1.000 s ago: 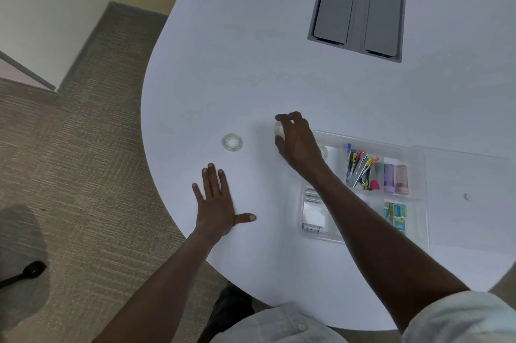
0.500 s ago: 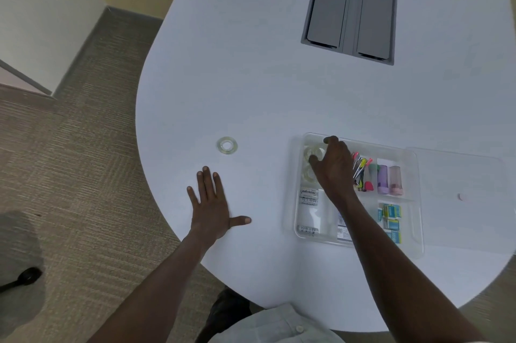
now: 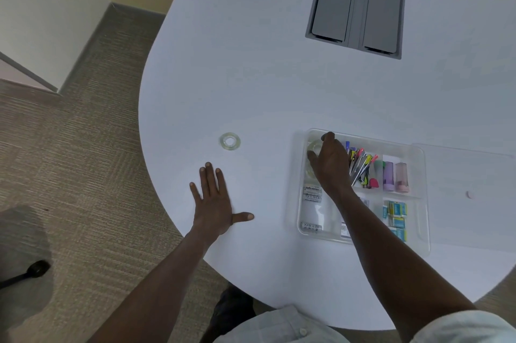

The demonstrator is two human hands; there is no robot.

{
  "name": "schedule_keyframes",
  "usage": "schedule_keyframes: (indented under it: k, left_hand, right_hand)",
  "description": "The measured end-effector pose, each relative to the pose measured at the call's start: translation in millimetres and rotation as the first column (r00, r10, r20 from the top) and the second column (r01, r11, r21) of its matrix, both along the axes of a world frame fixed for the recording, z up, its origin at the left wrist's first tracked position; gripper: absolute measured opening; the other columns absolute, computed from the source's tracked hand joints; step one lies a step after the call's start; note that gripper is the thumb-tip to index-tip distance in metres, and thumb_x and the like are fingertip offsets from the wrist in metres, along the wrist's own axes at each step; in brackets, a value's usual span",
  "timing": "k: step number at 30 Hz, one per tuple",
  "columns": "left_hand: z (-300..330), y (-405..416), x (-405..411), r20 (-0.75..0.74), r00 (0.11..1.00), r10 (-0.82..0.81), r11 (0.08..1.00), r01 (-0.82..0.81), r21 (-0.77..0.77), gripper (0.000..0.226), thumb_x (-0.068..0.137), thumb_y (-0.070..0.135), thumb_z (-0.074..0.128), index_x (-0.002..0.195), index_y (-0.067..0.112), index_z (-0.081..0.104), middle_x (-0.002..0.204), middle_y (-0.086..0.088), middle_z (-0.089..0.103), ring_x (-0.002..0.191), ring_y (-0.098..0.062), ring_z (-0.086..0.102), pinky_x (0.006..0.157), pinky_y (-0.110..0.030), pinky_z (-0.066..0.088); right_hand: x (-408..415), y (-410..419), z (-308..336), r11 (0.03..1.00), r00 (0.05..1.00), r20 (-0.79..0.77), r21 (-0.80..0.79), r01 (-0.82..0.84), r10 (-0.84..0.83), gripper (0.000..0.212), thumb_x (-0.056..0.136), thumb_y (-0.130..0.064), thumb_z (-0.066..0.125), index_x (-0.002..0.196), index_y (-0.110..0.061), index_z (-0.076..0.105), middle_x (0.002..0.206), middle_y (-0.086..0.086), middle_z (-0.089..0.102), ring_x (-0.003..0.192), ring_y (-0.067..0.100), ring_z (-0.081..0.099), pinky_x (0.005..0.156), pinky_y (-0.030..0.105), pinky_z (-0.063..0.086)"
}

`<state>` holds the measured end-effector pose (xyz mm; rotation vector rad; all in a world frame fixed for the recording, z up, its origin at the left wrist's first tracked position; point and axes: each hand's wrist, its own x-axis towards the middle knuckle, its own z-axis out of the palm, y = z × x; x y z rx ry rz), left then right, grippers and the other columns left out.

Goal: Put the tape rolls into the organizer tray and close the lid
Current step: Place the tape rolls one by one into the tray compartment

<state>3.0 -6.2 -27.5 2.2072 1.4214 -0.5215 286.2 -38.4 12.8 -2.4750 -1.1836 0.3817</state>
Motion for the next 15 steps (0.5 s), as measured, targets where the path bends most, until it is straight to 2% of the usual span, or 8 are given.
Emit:
schedule_keyframes:
  k: [9, 12, 15]
  left_hand:
    - [-1, -1, 1, 0.006, 1.0, 0.0, 1.0, 0.0, 0.006, 0.149, 0.049, 0.101, 0.026, 0.145, 0.001, -0.028, 0.15, -0.023, -0.039, 0.141, -0.037, -0.036, 0.115, -0.065, -0.003]
    - [-1, -1, 0, 0.013, 1.0, 0.004, 1.0, -0.004, 0.002, 0.149, 0.049, 0.101, 0.027, 0.145, 0.001, -0.028, 0.15, -0.023, -0.04, 0.14, -0.037, -0.037, 0.115, -0.065, -0.005]
    - [-2, 0, 1, 0.015, 1.0, 0.001, 1.0, -0.001, 0.008, 0.149, 0.049, 0.101, 0.027, 0.145, 0.001, -0.028, 0.15, -0.023, -0.04, 0.14, -0.037, -0.037, 0.115, -0.066, -0.004]
  right_hand:
    - [-2, -1, 0, 1.0, 1.0, 0.008, 0.003, -0.01, 0.01, 0.042, 0.08, -0.017, 0.065, 0.113, -0.001, 0.045, 0.095, 0.019, 0.059, 0.09, 0.036, 0.056, 0.078, 0.041, 0.046]
    - [-5, -2, 6, 0.997, 0.999, 0.029, 0.068, 0.033, -0.035, 0.041, 0.081, -0.019, 0.063, 0.115, -0.002, 0.047, 0.102, 0.019, 0.058, 0.096, 0.036, 0.054, 0.083, 0.04, 0.044]
    - [-11, 0, 14, 0.986, 0.989, 0.126, 0.161, 0.051, -0.071, 0.038, 0.082, -0.016, 0.058, 0.117, -0.003, 0.05, 0.108, 0.018, 0.056, 0.1, 0.035, 0.051, 0.085, 0.038, 0.039]
